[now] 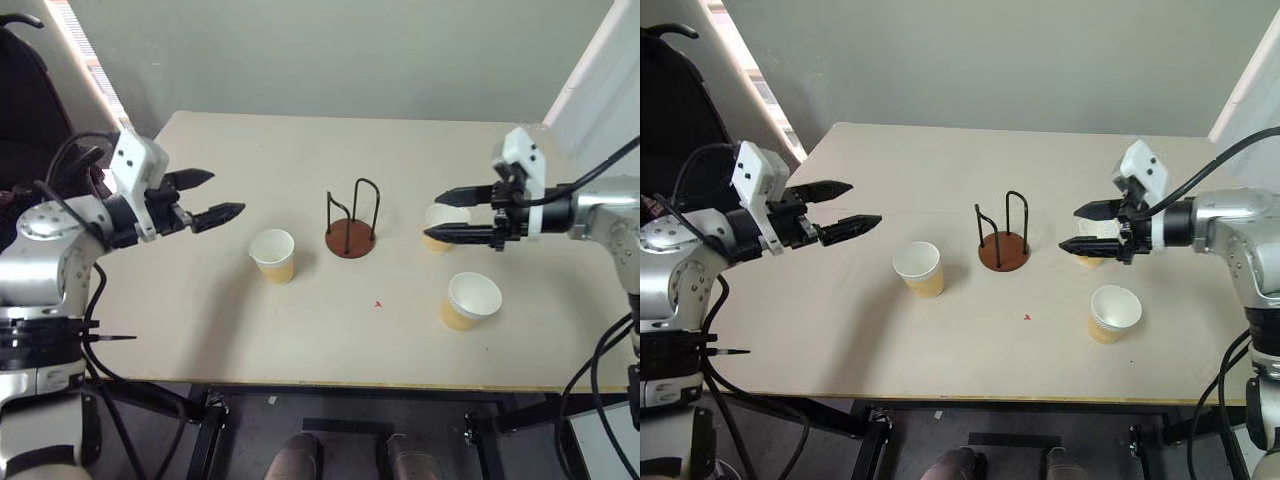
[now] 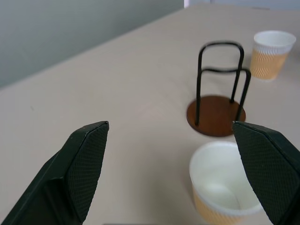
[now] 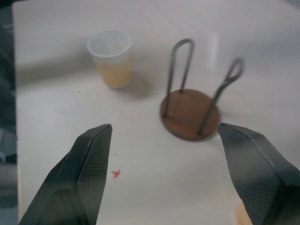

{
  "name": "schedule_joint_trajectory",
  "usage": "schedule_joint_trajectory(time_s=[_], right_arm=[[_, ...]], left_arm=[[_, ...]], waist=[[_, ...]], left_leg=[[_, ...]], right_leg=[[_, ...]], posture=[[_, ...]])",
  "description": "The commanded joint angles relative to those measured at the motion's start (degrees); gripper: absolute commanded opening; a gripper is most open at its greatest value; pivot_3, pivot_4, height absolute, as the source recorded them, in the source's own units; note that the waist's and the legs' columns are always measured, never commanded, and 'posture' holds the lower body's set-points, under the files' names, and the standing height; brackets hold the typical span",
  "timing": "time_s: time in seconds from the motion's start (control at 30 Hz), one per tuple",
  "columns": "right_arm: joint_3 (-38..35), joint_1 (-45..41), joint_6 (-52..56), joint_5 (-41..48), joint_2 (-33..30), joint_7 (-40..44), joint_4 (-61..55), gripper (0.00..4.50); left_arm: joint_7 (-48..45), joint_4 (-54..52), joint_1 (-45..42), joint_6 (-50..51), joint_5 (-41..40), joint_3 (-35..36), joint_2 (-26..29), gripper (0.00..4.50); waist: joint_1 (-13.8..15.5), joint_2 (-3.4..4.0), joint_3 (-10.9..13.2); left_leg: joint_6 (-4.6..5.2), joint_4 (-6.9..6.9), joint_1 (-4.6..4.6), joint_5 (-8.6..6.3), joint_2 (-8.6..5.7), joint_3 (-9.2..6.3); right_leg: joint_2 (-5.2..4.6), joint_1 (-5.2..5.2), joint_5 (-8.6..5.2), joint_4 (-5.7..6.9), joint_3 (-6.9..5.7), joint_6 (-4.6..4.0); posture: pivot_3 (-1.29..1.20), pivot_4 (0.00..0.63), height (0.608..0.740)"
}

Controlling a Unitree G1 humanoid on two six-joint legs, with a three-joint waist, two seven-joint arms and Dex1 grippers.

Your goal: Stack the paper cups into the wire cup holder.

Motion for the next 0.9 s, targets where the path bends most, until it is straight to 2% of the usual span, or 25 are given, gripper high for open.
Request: schedule_joint_trajectory(time_s=[0.03,0.27,0.53,0.73,0.9], right_arm=[[-1.9,-1.2,-0.5,0.7,-0.1,-0.1,-1.1,3.73],[-2.8,-1.6,0.0,1.3,0.7,-1.4,-0.6,3.73],[-3.4,-0.1,0.4,1.9,-3.2,0.5,-3.4,3.73],[-5.0,-0.8,1.6,2.8,-3.7,-0.9,-4.0,3.73],[-6.1,-0.7,3.3,3.9,-4.9,-1.6,-6.0,3.73]], left_arm=[[-0.4,-1.3,-1.7,0.2,-1.0,1.1,0.5,4.50],[-2.4,-2.7,-3.1,2.9,-2.6,-0.5,0.0,4.50],[-10.8,-2.4,-8.6,6.5,-4.5,-8.0,-1.4,4.50],[-6.7,-0.2,-13.0,4.7,-0.9,-11.9,-7.5,4.50],[-1.3,-1.3,-12.5,5.1,2.9,-15.1,-12.7,4.50]], waist=[[0.1,-0.01,0.0],[0.0,-0.01,0.0],[0.3,-0.03,0.0],[0.2,-0.03,0.0],[0.1,-0.03,0.0]], left_leg=[[-0.05,0.01,-0.02,0.03,0.00,-0.02],[-0.07,0.01,0.00,0.02,0.00,-0.02],[-0.08,0.02,-0.04,0.01,-0.04,-0.03],[-0.06,0.03,-0.01,0.01,-0.01,-0.03],[-0.06,0.04,-0.02,0.04,0.00,0.00]], right_leg=[[0.00,-0.01,0.00,0.00,-0.01,0.00],[-0.01,-0.01,0.02,0.04,-0.01,0.00],[-0.03,0.00,0.04,0.00,-0.01,0.04],[-0.04,0.00,0.16,0.05,-0.01,0.24],[-0.04,0.01,0.28,0.02,0.00,0.44]], posture=[[0.00,0.150,0.740],[0.00,0.150,0.740],[0.00,0.150,0.740],[0.00,0.150,0.740],[0.00,0.150,0.740]])
